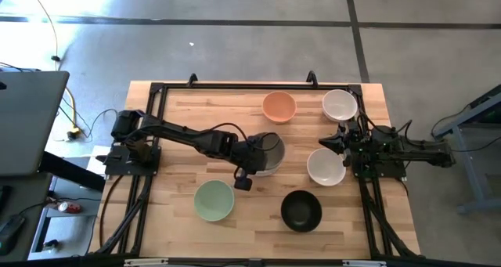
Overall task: Nest bowls inside each other
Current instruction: Stack the gray bowl on the center white bowl
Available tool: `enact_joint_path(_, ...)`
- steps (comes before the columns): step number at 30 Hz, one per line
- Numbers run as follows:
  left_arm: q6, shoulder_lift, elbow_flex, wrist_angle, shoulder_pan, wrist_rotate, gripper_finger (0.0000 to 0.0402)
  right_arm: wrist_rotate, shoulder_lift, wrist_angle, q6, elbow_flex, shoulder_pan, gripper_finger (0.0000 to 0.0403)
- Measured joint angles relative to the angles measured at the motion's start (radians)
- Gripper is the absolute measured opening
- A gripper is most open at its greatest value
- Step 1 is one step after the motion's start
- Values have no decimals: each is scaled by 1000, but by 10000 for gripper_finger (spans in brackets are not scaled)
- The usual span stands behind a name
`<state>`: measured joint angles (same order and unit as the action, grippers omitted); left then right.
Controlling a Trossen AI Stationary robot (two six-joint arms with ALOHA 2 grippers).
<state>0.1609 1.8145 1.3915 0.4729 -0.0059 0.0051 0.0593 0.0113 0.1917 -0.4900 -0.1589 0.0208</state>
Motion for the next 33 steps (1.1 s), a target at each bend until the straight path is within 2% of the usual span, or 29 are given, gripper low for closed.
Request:
enact_joint_path(9, 0, 45, 0, 47, 0, 9, 0, 0, 0, 0, 0, 0, 0, 0)
enact_joint_path(28, -1, 45, 0, 54, 13, 34, 0, -4, 0, 0, 0, 0, 0, 0)
enact_joint_path(33, -14, 45, 0, 49, 13, 52, 21, -4, 0, 0, 0, 0, 0, 0)
